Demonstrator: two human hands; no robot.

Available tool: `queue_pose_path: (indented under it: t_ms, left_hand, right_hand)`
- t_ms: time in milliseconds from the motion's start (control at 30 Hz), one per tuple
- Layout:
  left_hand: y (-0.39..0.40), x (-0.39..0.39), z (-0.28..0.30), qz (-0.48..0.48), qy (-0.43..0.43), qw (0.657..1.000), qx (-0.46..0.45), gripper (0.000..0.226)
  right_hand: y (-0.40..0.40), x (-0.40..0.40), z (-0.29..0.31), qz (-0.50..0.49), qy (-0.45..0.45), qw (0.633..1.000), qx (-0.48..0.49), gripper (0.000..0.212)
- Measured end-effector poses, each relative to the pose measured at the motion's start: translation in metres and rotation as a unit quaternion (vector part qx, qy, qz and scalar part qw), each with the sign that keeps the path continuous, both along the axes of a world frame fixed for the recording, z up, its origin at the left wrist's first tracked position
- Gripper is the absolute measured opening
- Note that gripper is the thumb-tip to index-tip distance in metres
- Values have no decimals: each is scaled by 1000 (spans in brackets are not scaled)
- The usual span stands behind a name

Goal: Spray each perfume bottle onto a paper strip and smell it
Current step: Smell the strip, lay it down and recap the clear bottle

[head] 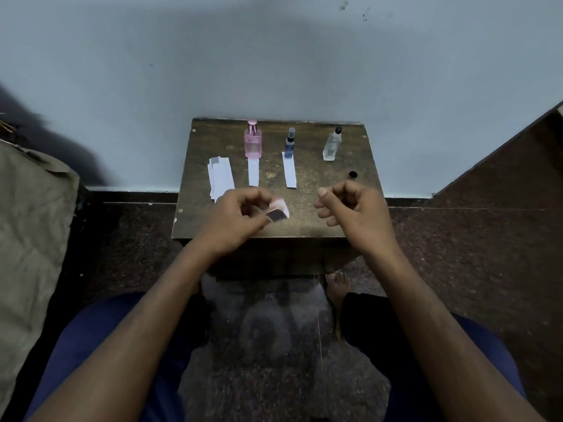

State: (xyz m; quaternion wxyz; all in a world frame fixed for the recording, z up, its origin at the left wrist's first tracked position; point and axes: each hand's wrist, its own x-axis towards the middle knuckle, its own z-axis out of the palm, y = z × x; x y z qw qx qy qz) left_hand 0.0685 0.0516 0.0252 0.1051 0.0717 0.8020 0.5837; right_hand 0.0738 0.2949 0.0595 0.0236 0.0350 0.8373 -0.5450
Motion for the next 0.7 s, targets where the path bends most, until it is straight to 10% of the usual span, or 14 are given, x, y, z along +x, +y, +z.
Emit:
queue_pose_path:
  t_ms: [67,100,267,400,500,567,633,700]
  left_hand:
    - [-8,4,-9,-38,99,931,-350,21]
    - [-9,7,-10,-35,111,915,-387,20]
    - [-3,17,-4,-5,4,995,-104,10]
    - [-5,22,18,6,-100,959,264,15]
    - [-9,17,9,64,-6,998,-24,6]
    - [-14,15,-1,56,41,943,-327,15]
    - [-14,14,-4,59,18,948,-313,21]
    - [-14,17,1,45,-62,993,-85,16]
  right_hand:
    - [5,6,-6,-9,-12,997,70,20]
    - [7,10,-11,-12,-7,992,127,21]
    - [4,18,-42,78,26,950,301,18]
    - [-7,2,-47,129,34,932,338,32]
    - [-13,-8,-49,143,38,910,387,31]
    - [-13,-16,-49,139,46,903,403,27]
    - [-13,-21,-49,132,42,905,402,25]
    - [-14,-23,-50,134,36,904,404,25]
